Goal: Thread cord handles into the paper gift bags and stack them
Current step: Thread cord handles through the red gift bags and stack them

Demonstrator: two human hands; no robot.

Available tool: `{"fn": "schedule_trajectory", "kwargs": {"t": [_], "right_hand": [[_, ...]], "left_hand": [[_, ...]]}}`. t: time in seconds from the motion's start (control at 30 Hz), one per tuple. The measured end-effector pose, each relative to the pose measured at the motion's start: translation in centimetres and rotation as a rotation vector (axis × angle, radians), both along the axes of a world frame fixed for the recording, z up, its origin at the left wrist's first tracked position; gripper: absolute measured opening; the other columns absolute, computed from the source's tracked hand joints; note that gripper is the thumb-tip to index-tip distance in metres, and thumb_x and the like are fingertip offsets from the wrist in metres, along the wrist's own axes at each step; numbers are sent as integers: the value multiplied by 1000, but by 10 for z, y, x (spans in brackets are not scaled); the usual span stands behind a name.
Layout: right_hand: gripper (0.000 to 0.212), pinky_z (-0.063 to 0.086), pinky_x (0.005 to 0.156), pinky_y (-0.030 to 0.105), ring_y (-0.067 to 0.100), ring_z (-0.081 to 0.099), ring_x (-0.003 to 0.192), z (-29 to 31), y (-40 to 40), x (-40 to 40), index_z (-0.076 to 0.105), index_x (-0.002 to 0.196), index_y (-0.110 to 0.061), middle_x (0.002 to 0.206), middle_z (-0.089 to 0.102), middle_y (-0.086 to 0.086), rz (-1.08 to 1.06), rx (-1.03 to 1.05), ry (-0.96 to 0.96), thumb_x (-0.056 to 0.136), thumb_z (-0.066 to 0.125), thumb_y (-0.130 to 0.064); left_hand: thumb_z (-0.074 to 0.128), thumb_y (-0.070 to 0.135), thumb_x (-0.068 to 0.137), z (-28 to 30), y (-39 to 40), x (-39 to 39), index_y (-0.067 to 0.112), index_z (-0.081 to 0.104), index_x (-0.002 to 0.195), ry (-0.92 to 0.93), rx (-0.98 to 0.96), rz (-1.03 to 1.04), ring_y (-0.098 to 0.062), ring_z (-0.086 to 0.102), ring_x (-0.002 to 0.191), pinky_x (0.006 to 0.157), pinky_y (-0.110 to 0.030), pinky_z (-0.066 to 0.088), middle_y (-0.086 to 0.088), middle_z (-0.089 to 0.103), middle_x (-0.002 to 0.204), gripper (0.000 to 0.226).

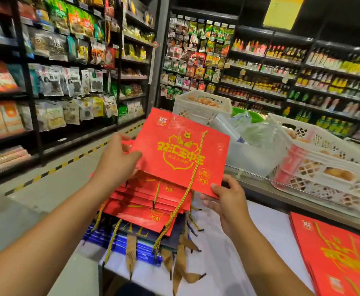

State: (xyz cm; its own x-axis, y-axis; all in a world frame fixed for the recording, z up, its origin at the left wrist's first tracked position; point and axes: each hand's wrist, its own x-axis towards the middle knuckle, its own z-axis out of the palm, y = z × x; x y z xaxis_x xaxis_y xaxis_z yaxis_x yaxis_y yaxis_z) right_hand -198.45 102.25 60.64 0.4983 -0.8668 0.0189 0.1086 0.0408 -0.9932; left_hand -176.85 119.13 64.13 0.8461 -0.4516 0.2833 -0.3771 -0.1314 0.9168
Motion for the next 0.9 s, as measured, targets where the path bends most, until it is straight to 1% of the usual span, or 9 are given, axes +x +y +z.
{"fn": "schedule_trajectory", "kwargs": {"t": [0.07, 0.17, 0.33, 0.4, 0.5, 0.63, 0.77, 0.83, 0.9], "right_hand": [[22, 58, 59, 37, 32, 73, 70, 7, -5, -15, 63, 116, -16, 89, 78, 11, 5, -13, -60, 104, 53, -1], [26, 49, 53, 30, 21, 57, 55, 19, -22, -42, 66, 116, -17, 86, 68, 11, -30, -12, -129, 105, 48, -1], [31, 38, 42, 20, 11, 44, 46, 33, -58, -101, 67, 123, -9, 79, 62, 7, -61, 21, -198, 103, 46, 2], [32, 36, 44, 21, 11, 38, 42, 36, -71, -128, 67, 125, -8, 74, 60, 6, -43, 20, -137, 103, 46, 0], [33, 31, 42, 20, 10, 32, 38, 36, -88, -167, 70, 123, -7, 62, 54, 5, -22, 26, -32, 102, 46, 0], [35, 20, 43, 19, 9, 26, 37, 33, -104, -211, 72, 122, -2, 55, 44, 2, -18, 26, 42, 98, 47, 2], [35, 14, 47, 20, 6, 21, 39, 24, -114, -244, 74, 119, -3, 51, 37, -1, 20, 58, 126, 98, 48, 4], [35, 16, 46, 18, 7, 21, 42, 15, -118, -255, 77, 116, -6, 54, 36, 0, 41, 65, 203, 97, 50, 4], [30, 22, 44, 17, 9, 26, 44, 5, -123, -260, 76, 118, -9, 61, 40, 4, 4, 45, 249, 98, 55, 0]], "left_hand": [[69, 22, 92, 8, -5, -9, 25, 51, 120, 9, -101, -6, -18, 61, 80, 62, -34, 45, -2, 60, 106, 33], [70, 22, 91, 23, -14, -24, 27, 52, 123, 112, -255, -60, -22, 61, 85, 73, -41, 52, 1, 61, 105, 37], [67, 8, 94, 52, -36, -61, 22, 54, 128, 351, -391, -312, -16, 67, 67, 63, -34, 55, -6, 69, 106, 39], [69, 8, 93, 54, -42, -74, 26, 59, 126, 384, -339, -422, -17, 69, 69, 64, -36, 57, -5, 72, 103, 39], [74, 11, 89, 47, -47, -96, 32, 69, 121, 412, -170, -615, -25, 61, 69, 66, -37, 51, -12, 71, 96, 38], [70, 9, 90, 31, -53, -125, 26, 73, 115, 503, 6, -803, -19, 59, 51, 50, -33, 58, -5, 67, 74, 30], [70, 18, 91, 4, -64, -144, 27, 72, 120, 570, 131, -923, -24, 60, 67, 62, -43, 63, -12, 68, 96, 30], [70, 21, 94, -12, -70, -156, 19, 71, 123, 590, 210, -962, -19, 62, 62, 53, -37, 61, -13, 70, 97, 29], [71, 22, 96, -29, -75, -170, 5, 67, 123, 635, 248, -1011, -15, 63, 56, 50, -31, 58, -14, 69, 92, 32]]}}
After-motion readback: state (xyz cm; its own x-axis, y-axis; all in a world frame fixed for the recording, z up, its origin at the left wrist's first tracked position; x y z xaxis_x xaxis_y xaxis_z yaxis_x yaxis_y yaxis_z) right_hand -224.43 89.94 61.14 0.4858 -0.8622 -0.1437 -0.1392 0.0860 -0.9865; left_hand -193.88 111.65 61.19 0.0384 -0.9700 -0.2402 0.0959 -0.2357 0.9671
